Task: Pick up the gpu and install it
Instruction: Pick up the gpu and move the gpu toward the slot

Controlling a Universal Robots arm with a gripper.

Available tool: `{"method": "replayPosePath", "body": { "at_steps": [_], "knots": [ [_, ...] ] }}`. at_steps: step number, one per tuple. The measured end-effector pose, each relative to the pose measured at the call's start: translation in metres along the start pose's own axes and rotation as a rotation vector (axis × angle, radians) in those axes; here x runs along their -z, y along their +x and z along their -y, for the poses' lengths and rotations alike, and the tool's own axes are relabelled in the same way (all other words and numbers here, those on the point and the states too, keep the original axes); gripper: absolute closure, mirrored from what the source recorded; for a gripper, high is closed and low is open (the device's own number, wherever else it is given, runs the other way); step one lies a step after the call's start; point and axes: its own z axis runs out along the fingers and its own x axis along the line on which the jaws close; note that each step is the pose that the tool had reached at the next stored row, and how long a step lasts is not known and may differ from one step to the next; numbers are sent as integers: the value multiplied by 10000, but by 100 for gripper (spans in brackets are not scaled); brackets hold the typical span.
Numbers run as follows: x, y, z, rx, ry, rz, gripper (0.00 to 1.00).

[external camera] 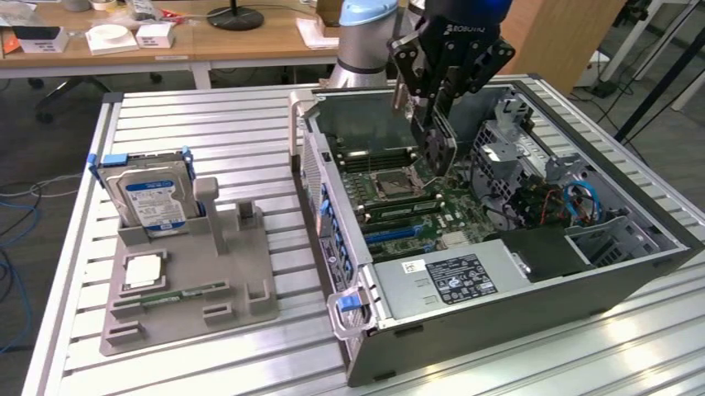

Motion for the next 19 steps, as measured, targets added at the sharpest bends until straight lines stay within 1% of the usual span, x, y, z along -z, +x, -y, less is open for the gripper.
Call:
{"method": "replayPosePath", "body": {
  "at_steps": [19],
  "knots": [
    [-8,-288,-21,1,1,-1,74]
  ]
}}
